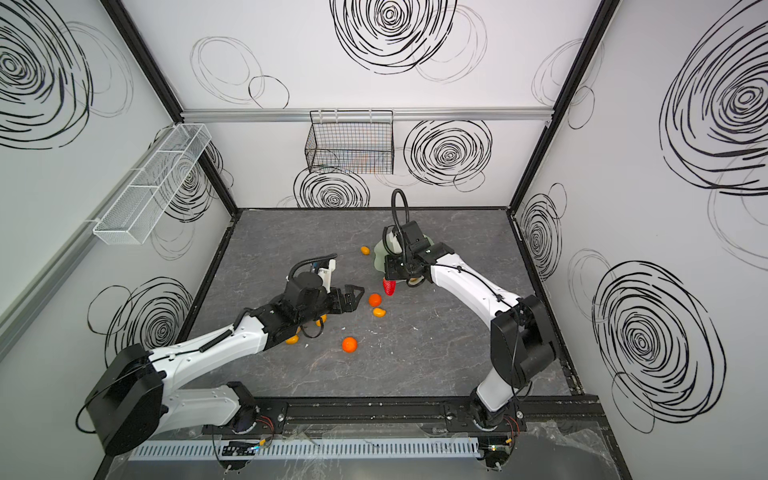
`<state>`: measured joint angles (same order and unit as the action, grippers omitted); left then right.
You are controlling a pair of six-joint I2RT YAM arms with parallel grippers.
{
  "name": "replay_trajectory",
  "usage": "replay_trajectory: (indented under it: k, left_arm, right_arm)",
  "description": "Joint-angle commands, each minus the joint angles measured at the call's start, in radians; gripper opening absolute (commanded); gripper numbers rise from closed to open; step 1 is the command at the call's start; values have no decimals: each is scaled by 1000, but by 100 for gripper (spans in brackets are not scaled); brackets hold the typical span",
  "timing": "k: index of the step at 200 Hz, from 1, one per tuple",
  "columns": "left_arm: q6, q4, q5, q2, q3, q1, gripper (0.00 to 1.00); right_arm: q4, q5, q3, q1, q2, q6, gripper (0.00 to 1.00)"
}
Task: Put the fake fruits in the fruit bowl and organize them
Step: 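Carry the red-yellow strawberry over the green bowl with the right gripper, then lower the strawberry into the bowl and open the right gripper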
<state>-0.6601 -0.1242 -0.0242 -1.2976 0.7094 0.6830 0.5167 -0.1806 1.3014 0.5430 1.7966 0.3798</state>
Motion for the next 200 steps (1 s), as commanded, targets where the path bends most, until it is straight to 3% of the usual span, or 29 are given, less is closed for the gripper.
replay_trajectory:
  k: [1, 70, 162, 200]
  left_arm:
    - [46, -43, -19, -49, 72, 7, 99]
    - [53, -41, -36, -85, 103, 9, 100]
    - [47, -40, -26, -78, 89, 10, 99]
    - [47, -35, -20, -89, 96, 12, 99]
  right_arm:
    - [16, -10, 73, -50, 77, 14, 0]
    - [65, 13, 226, -152, 246, -14, 0]
    - [112, 39, 358, -167, 400, -49, 0]
    - [108, 30, 360, -166, 409, -51, 16]
